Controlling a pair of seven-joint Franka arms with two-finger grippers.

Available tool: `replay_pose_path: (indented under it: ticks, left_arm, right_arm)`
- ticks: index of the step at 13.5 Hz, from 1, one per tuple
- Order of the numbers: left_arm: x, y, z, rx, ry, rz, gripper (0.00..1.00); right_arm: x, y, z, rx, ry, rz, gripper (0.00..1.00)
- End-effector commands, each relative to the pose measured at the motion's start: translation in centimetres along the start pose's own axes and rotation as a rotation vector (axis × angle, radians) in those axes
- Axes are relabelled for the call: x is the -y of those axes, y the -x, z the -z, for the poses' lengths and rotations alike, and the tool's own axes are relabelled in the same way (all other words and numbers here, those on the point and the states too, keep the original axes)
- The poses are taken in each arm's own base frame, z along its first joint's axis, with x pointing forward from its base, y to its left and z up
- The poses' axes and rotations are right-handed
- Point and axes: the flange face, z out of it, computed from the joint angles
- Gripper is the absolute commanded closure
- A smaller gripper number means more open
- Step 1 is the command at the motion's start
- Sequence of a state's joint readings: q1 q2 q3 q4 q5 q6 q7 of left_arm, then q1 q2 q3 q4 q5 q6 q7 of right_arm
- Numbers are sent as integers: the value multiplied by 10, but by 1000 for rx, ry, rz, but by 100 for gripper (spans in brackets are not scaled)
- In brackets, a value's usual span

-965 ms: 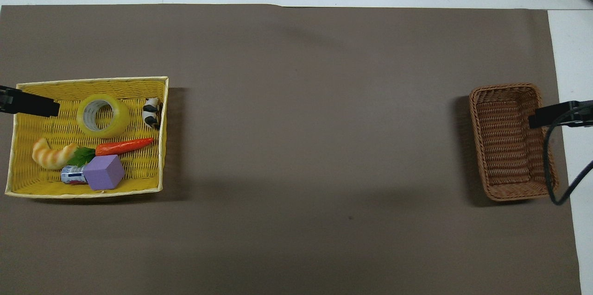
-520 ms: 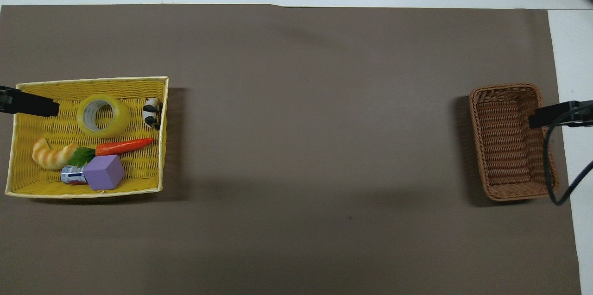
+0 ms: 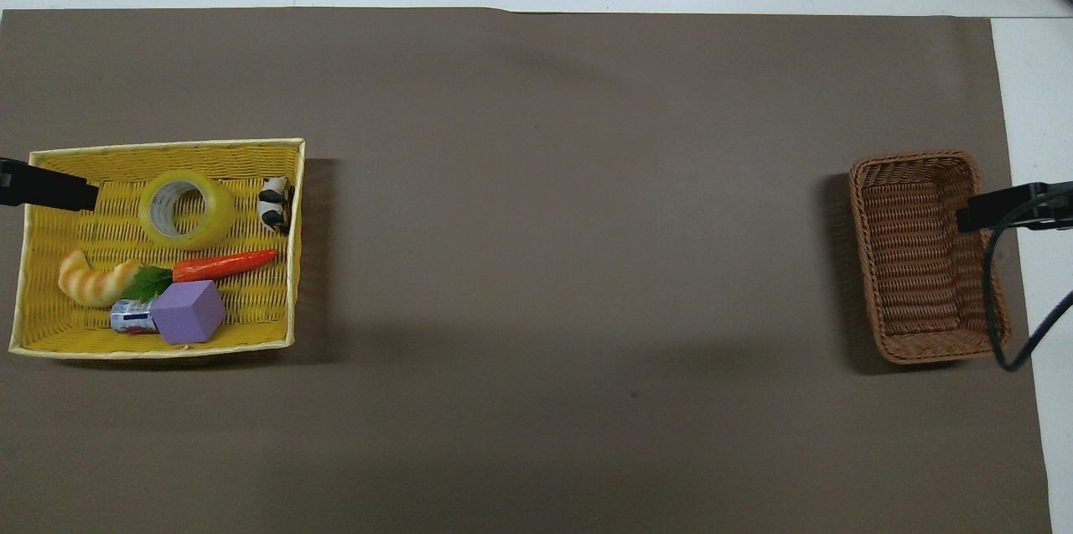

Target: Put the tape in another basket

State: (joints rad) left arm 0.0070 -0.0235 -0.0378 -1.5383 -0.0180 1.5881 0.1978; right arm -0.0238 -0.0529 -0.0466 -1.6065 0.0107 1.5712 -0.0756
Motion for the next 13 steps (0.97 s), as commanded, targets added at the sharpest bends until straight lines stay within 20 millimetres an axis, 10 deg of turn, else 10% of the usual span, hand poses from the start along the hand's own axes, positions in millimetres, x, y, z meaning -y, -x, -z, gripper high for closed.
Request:
replay_pose_path:
  ticks: [1, 13]
  left_arm:
    - [2, 6, 0, 14, -15, 12, 0]
    - [19, 2, -12, -40, -29, 27, 0]
  right_arm:
    - [-1, 4, 2, -13, -1, 13, 0]
    - [-1, 4, 1, -12, -1, 13, 0]
